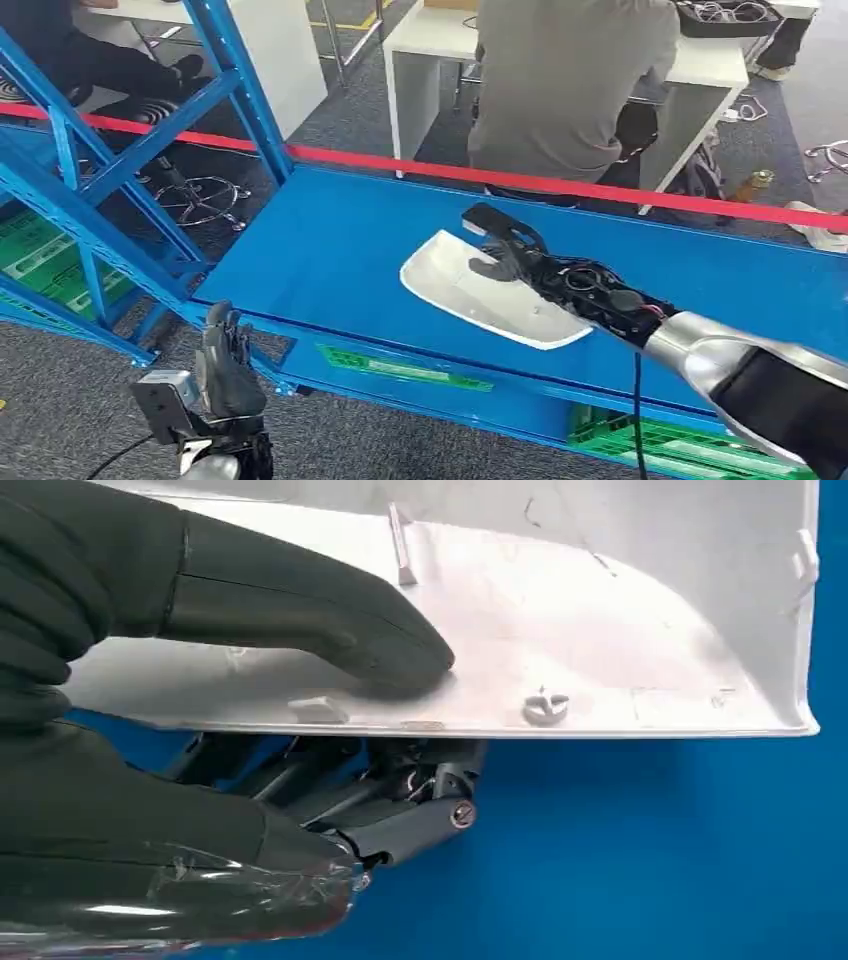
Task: Take the parts from the cabinet and place them on the table.
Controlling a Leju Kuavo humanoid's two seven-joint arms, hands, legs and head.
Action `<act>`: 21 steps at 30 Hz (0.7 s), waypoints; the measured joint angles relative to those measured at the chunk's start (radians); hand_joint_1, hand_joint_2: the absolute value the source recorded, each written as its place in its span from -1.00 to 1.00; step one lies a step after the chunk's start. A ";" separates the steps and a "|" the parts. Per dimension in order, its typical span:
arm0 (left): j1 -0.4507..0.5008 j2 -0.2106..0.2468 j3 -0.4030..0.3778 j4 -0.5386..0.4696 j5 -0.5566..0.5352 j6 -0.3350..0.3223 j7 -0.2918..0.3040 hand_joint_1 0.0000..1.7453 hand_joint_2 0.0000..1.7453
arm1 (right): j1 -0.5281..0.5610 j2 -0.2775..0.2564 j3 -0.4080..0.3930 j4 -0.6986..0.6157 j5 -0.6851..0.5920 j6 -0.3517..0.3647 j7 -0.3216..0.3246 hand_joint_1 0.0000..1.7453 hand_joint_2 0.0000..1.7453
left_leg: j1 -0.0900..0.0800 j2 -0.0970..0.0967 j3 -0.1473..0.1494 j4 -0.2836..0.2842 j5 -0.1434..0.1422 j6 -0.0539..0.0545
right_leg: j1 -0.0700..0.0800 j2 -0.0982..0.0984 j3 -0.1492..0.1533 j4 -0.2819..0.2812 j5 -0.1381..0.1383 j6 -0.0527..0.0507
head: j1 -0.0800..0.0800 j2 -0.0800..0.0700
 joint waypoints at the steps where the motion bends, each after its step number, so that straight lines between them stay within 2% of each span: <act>1: 0.000 0.001 0.000 0.000 0.000 0.000 -0.002 -1.00 -1.00 | 0.009 -0.005 -0.009 -0.013 -0.004 -0.006 -0.005 1.00 1.00 | 0.000 0.000 0.000 0.000 0.000 0.000 | 0.000 0.000 0.000 0.000 0.000 0.000 | 0.000 0.000; 12: 0.001 0.005 0.000 0.000 -0.003 0.000 -0.005 -1.00 -1.00 | 0.053 -0.044 -0.060 -0.084 -0.012 -0.021 -0.012 1.00 1.00 | 0.000 0.000 0.000 0.000 0.000 0.000 | 0.000 0.000 0.000 0.000 0.000 0.000 | 0.000 0.000; 21: 0.005 0.008 0.000 0.000 -0.004 0.003 -0.008 -1.00 -1.00 | 0.129 -0.075 -0.143 -0.185 -0.001 -0.142 -0.095 1.00 1.00 | 0.000 0.000 -0.001 0.000 0.000 0.000 | 0.000 0.000 0.000 0.000 0.000 0.000 | 0.001 0.000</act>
